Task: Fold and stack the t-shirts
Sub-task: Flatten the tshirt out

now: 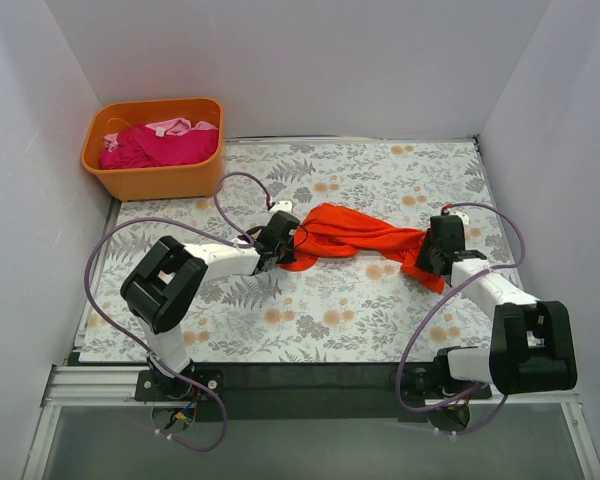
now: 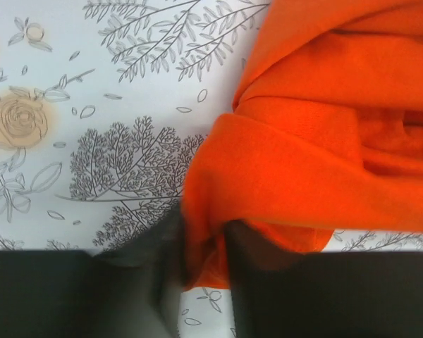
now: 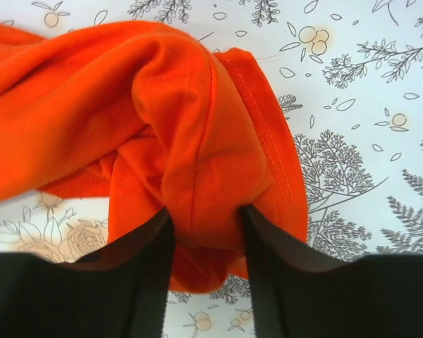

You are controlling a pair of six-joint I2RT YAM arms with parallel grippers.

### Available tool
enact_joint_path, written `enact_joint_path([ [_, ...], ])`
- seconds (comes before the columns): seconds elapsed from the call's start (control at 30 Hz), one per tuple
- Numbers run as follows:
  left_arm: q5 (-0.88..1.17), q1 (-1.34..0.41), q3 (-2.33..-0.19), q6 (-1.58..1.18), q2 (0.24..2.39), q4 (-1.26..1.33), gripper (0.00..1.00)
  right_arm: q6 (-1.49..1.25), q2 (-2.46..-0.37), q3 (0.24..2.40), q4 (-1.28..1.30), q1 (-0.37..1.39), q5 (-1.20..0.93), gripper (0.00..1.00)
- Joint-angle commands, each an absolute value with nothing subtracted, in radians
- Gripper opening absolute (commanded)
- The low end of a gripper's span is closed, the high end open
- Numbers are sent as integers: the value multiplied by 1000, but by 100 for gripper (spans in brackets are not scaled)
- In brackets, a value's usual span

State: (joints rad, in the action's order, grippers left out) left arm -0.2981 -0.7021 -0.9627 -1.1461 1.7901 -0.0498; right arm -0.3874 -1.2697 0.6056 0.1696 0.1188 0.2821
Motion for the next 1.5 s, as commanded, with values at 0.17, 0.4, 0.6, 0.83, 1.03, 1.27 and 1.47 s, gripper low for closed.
enact_joint_path([
  [0.17,-518,-672,-919,-1115,1541,-178,0,-339,-1176,686,195,109,362,1],
  [0.4,-689,-632,-894,-1022,1088,-302,0,-209,-985,928,265,109,486,1],
  [0.6,-684,-626,-932,-967,795,-393,0,-72,-891,1064,273,107,480,1],
  [0.83,-775,-624,-980,-951,788,-514,0,-5,-873,1118,267,109,437,1],
  [1.03,-701,-624,-862,-980,894,-419,0,69,-1063,1192,287,109,224,1],
  [1.27,-578,-594,-839,-943,1127,-273,0,38,-1536,1428,382,109,196,36],
  [1.47,-497,-534,-900,-907,1321,-245,0,32,-1591,1450,538,211,68,66],
])
